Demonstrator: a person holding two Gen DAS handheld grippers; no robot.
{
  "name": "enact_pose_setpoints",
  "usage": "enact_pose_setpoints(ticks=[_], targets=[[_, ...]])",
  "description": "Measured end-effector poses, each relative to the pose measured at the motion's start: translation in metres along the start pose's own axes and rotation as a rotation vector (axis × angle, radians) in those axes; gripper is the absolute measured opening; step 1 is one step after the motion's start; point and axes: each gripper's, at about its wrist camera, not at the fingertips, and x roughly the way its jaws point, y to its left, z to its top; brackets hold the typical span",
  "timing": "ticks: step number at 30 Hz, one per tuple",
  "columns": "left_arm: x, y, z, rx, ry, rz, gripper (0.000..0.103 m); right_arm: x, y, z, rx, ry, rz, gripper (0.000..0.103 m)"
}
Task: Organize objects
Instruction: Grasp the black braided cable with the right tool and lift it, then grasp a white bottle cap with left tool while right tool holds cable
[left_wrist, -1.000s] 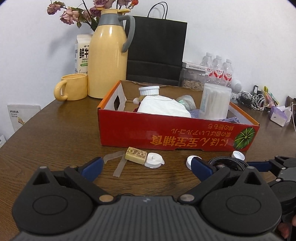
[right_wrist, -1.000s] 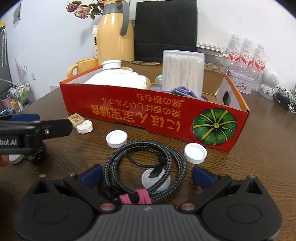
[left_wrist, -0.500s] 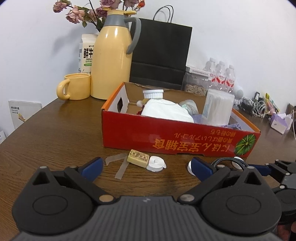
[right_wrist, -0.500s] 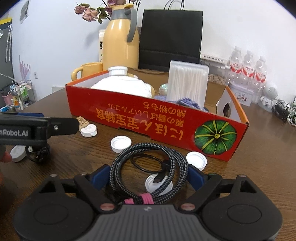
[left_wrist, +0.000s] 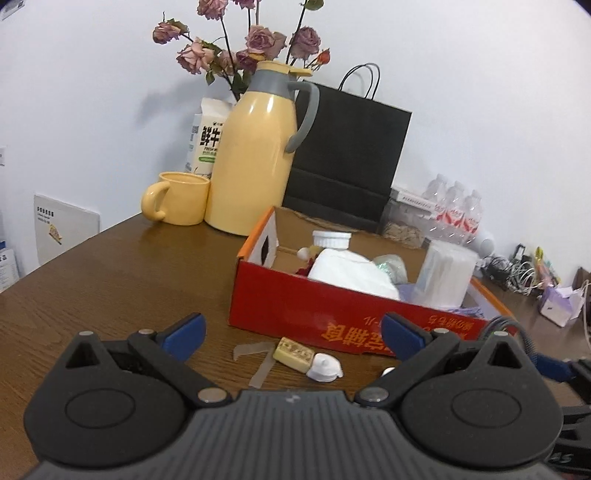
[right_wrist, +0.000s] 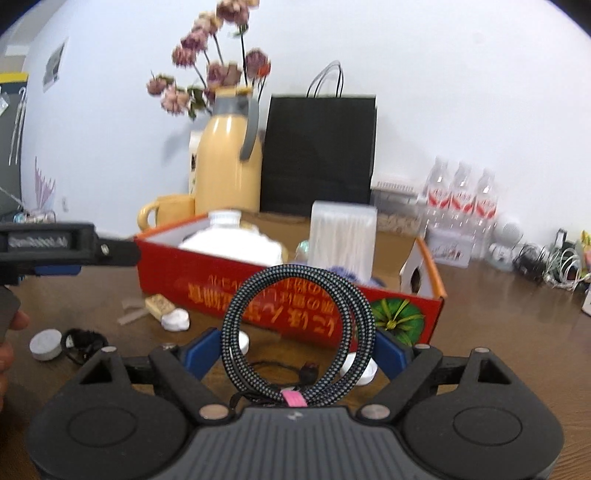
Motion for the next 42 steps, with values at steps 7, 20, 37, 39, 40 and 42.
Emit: enact_pose_setpoints(ticks=[7, 20, 37, 39, 40, 42], targets=[[0.007, -0.002, -0.003, 0.022, 0.026, 0.048, 0.103, -0.02, -0.012, 0.0, 0.041, -0.088, -0.005, 0.087], [0.022, -0.044, -0.015, 0.238, 0.11, 0.021, 0.103, -0.033, -0.039, -0.005, 0.141, -0.128, -0.041, 0.087], [0.067, -0.093, -0.028, 0.34, 0.274, -0.067, 0.062, -0.033, -0.04, -0.007, 0.155, -0.125, -0.03, 0.087], [0.07, -0.095, -0.029, 0.344, 0.289, -0.069, 0.058, -0.033, -0.04, -0.007, 0.154, -0.125, -0.03, 0.087], [0.07, -0.096, -0.03, 0.347, 0.286, -0.072, 0.055, -0.033, -0.04, -0.007, 0.154, -0.125, -0.03, 0.087], [0.069, -0.097, -0.03, 0.35, 0.283, -0.081, 0.038, -0.033, -0.039, -0.007, 0.152, -0.122, -0.03, 0.087]])
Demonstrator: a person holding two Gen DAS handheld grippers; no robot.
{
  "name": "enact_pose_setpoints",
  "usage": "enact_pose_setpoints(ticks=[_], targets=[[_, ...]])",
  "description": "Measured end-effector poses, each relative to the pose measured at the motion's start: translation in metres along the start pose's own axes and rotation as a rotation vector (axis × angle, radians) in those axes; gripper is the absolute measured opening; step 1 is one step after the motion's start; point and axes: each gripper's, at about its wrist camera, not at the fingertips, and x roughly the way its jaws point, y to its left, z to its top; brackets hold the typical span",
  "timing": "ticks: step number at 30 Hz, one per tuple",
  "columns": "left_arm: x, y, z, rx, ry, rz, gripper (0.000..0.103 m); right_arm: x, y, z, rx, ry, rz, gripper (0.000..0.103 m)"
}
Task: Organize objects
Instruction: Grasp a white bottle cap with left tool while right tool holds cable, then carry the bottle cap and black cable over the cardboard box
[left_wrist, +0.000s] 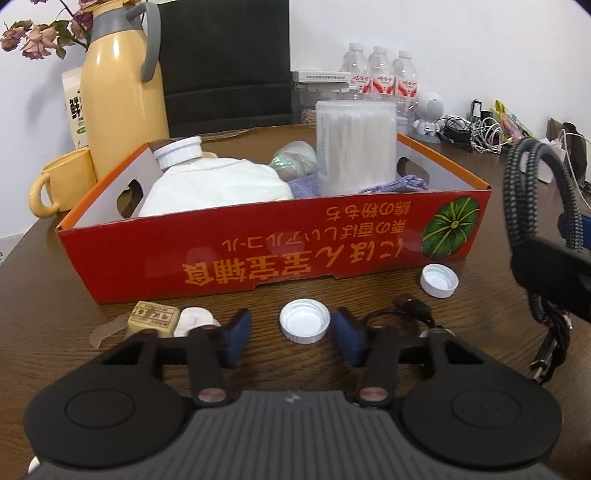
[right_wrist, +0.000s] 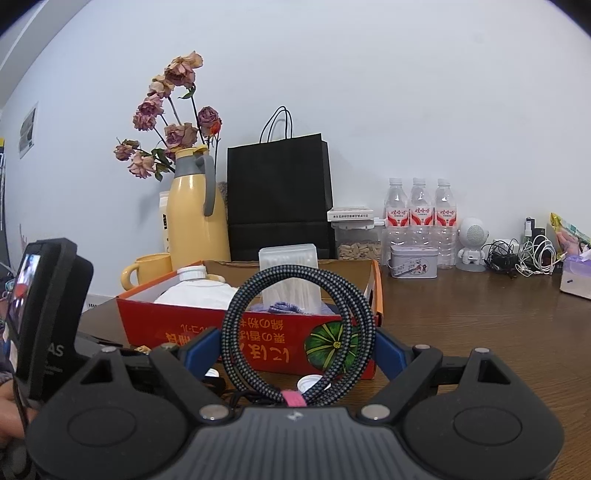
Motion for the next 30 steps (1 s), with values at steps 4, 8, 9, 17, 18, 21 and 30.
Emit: enact_pose_setpoints(ticks=[4, 8, 9, 17, 18, 21, 30], targets=[[-0.002, 0.0, -0.002, -0.007, -0.011, -0.022, 0.03, 0.001, 0.001, 0.0, -0.006, 0.008, 0.001, 0.087], [-0.008, 0.005, -0.002, -0.035, -0.04, -0.03, 0.03, 0.002, 0.002, -0.001, -0.01, 0.011, 0.001, 0.087], [-0.01, 0.005, -0.002, -0.039, -0.047, -0.027, 0.03, 0.002, 0.002, -0.001, -0.011, 0.012, 0.001, 0.087], [-0.032, 0.015, 0.005, -0.085, -0.122, -0.025, 0.03, 0.004, 0.002, 0.0, -0.016, 0.022, 0.009, 0.087], [-0.037, 0.016, 0.008, -0.089, -0.134, -0.03, 0.03, 0.004, 0.003, 0.003, -0.02, 0.023, 0.015, 0.087], [-0.051, 0.018, 0.021, -0.09, -0.17, -0.043, 0.03, 0.004, 0.008, 0.014, -0.055, 0.011, 0.027, 0.087], [-0.06, 0.026, 0.08, -0.084, -0.216, -0.032, 0.03, 0.037, 0.011, 0.071, -0.099, 0.023, 0.04, 0.087]])
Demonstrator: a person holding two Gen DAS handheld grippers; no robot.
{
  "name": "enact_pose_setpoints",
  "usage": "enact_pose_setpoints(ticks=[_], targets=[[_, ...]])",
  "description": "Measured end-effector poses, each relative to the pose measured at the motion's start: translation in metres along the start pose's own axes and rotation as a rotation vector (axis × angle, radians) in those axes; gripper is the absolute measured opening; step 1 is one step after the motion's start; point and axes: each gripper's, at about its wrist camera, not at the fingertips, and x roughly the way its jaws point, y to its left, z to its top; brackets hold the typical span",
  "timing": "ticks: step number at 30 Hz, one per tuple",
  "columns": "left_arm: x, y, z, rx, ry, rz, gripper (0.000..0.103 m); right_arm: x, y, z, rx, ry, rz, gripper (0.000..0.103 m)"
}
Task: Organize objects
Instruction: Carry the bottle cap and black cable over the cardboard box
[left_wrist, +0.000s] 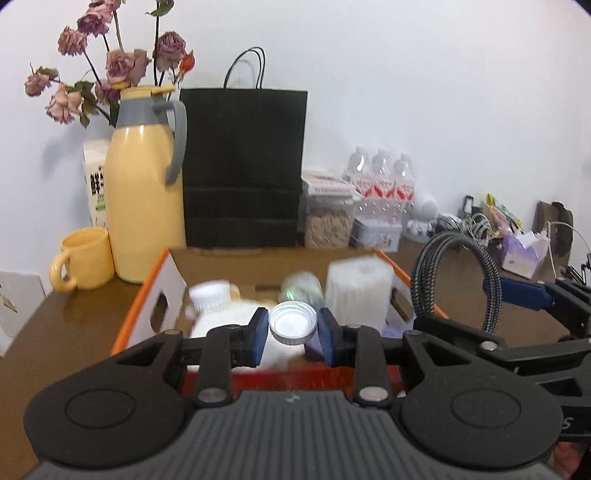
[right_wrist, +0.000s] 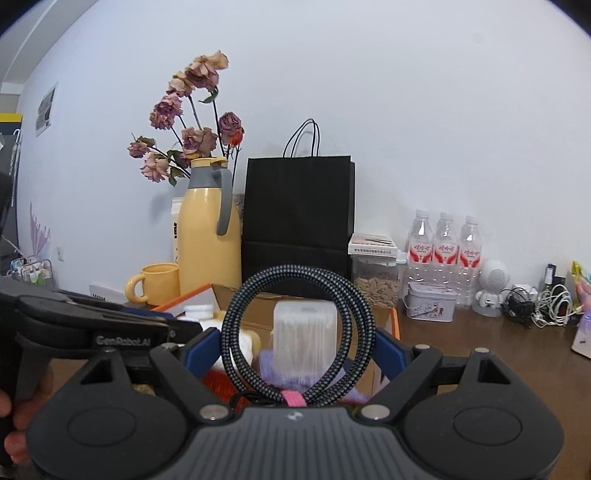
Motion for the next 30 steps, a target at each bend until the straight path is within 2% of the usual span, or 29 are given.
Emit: enact_pose_setpoints(ticks=[5, 10, 15, 21, 22, 24, 28, 30], targets=[[0.023, 0.007, 0.033, -0.01, 0.007, 0.025, 0.03, 0.032, -0.009, 0.028, 0.03, 0.049, 0.026, 0.087], [0.055, 0.018, 0.058, -0.054, 0.047, 0.059, 0.03, 0.073, -0.018, 0.054, 0.07, 0.133, 0.04, 0.087], [0.082, 0.029, 0.069, -0.081, 0.075, 0.095, 0.03, 0.112, -0.026, 0.065, 0.103, 0.218, 0.061, 0.086], [0.107, 0.039, 0.073, -0.109, 0.11, 0.107, 0.03, 0.144, -0.023, 0.07, 0.091, 0.265, 0.055, 0.087], [0.109, 0.041, 0.072, -0.114, 0.116, 0.107, 0.032, 0.148, -0.022, 0.071, 0.088, 0.274, 0.057, 0.087], [0.112, 0.044, 0.071, -0.12, 0.121, 0.109, 0.06, 0.155, -0.021, 0.071, 0.084, 0.289, 0.063, 0.089], [0.11, 0.049, 0.068, -0.117, 0.102, 0.127, 0.075, 0.161, -0.021, 0.069, 0.078, 0.281, 0.038, 0.102], [0.109, 0.052, 0.066, -0.124, 0.099, 0.127, 0.083, 0.162, -0.024, 0.068, 0.088, 0.279, 0.041, 0.103]])
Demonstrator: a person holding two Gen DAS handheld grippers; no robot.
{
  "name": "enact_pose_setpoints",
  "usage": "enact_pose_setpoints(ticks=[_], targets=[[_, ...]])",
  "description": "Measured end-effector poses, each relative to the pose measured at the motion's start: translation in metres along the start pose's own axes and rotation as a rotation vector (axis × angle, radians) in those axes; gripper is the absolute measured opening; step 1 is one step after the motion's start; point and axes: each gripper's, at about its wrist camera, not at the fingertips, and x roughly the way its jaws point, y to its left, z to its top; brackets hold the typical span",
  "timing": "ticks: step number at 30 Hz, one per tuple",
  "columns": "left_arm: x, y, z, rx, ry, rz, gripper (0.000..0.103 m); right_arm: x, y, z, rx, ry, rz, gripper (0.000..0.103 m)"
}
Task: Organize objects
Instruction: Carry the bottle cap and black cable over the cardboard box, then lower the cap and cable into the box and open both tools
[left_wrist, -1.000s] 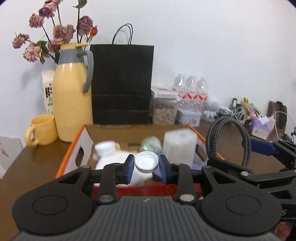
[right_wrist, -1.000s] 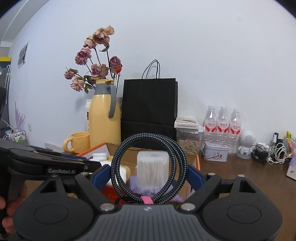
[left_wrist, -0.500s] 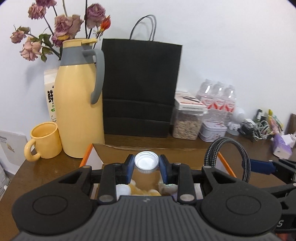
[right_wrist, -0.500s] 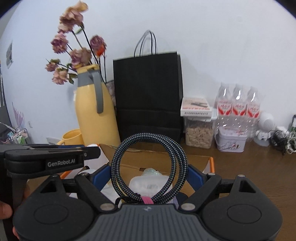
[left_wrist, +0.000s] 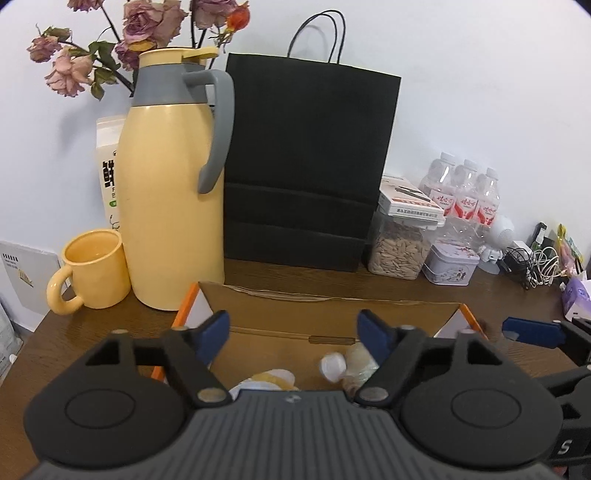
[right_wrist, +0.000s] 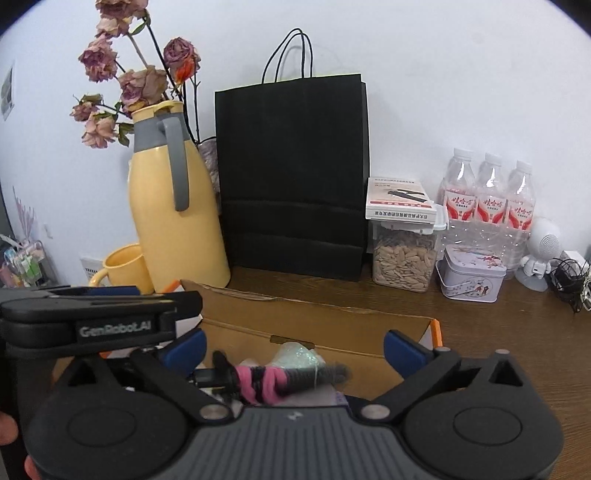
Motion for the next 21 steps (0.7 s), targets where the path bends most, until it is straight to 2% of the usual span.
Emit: enact_pose_setpoints(ticks=[4, 9, 21], targets=[[-0.002, 0.003, -0.002, -0.007, -0.001, 0.004, 0.086, -0.001, 0.001, -0.001, 0.0, -0.004, -0.003, 0.103], [-0.008, 0.007, -0.002, -0.023, -0.012, 0.01, 0.099, -0.008, 0.003, -0.002, 0.001, -0.022, 0.002, 0.103], [-0.035, 0.007, -0.008, -0.007, -0.03, 0.018, 0.102, -0.032, 0.01, -0.008, -0.004, -0.04, -0.002, 0.103]])
